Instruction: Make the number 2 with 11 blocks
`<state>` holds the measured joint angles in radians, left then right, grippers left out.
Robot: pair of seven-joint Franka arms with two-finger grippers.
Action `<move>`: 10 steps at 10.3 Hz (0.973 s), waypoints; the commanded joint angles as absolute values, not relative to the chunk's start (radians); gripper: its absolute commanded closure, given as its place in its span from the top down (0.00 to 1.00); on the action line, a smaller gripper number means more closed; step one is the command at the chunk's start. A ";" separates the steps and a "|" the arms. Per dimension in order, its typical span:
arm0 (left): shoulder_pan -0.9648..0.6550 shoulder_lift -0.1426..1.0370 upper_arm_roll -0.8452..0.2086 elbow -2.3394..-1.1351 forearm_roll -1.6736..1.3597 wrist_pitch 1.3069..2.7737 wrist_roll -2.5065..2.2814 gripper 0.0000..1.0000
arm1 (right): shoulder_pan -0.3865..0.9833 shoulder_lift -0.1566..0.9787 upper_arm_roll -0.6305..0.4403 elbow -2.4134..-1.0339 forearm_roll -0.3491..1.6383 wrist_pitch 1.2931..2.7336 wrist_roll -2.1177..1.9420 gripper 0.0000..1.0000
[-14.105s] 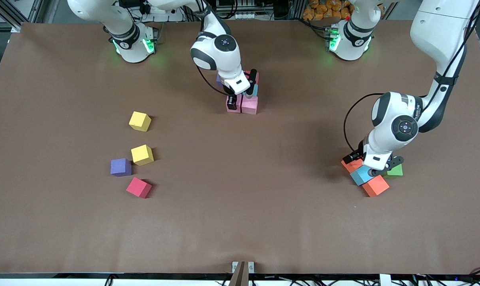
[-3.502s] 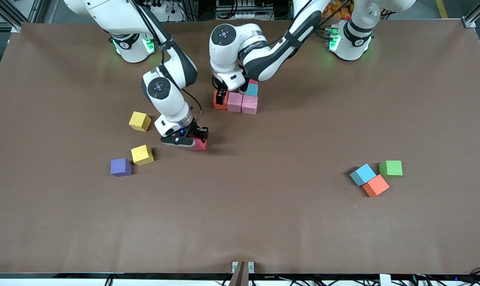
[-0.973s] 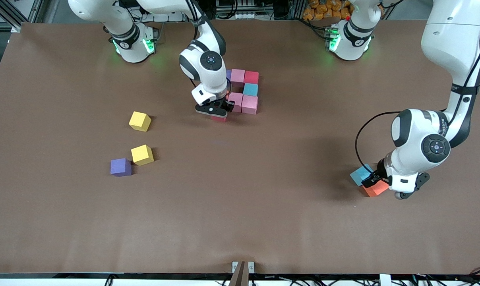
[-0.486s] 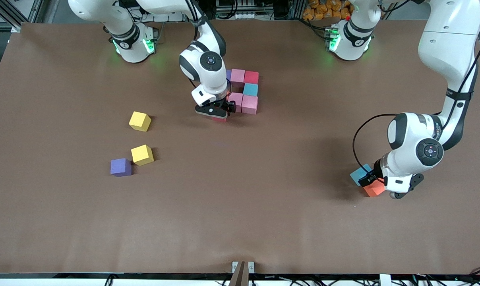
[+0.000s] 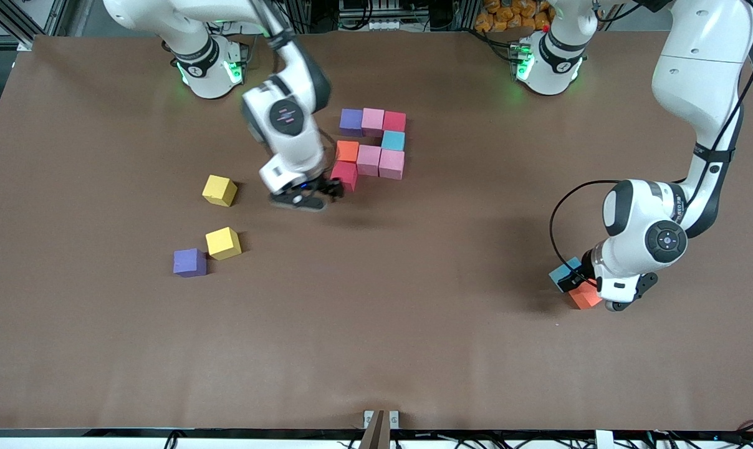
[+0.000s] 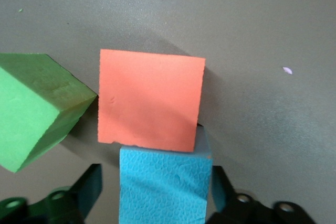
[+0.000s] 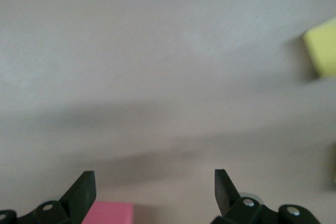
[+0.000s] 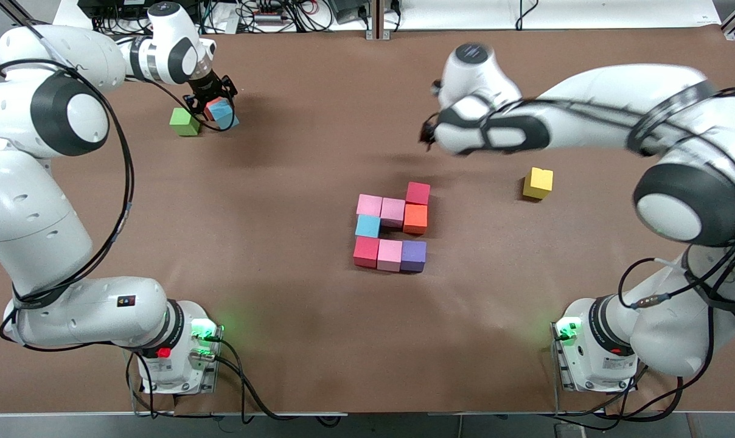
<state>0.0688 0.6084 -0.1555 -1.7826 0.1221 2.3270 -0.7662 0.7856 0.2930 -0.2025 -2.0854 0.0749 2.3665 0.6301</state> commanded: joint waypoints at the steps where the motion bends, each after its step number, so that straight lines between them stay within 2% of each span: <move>1: 0.060 0.614 -0.144 -1.781 0.092 2.338 -0.736 0.62 | 0.677 0.223 -0.190 -2.117 0.069 2.312 0.374 1.00; 3: 0.049 0.614 -0.147 -1.779 0.097 2.338 -0.738 0.33 | 0.597 0.219 -0.190 -2.126 0.068 2.312 0.223 1.00; 4: 0.034 0.612 -0.158 -1.775 0.098 2.338 -0.750 0.28 | 0.554 0.228 -0.190 -2.125 0.067 2.322 0.127 1.00; 7: -0.006 0.606 -0.208 -1.756 0.100 2.336 -0.779 0.27 | 0.468 0.262 -0.190 -2.125 0.067 2.356 -0.091 1.00; 10: -0.124 0.610 -0.264 -1.691 0.106 2.333 -0.778 0.25 | 0.419 0.345 -0.190 -2.125 0.067 2.501 -0.190 1.00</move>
<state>-0.0653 0.6107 -0.2619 -1.7295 0.1160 2.3384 -0.7764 0.4459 0.3072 -0.2047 -2.1260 0.0745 2.4510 -0.1555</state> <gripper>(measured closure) 0.449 0.000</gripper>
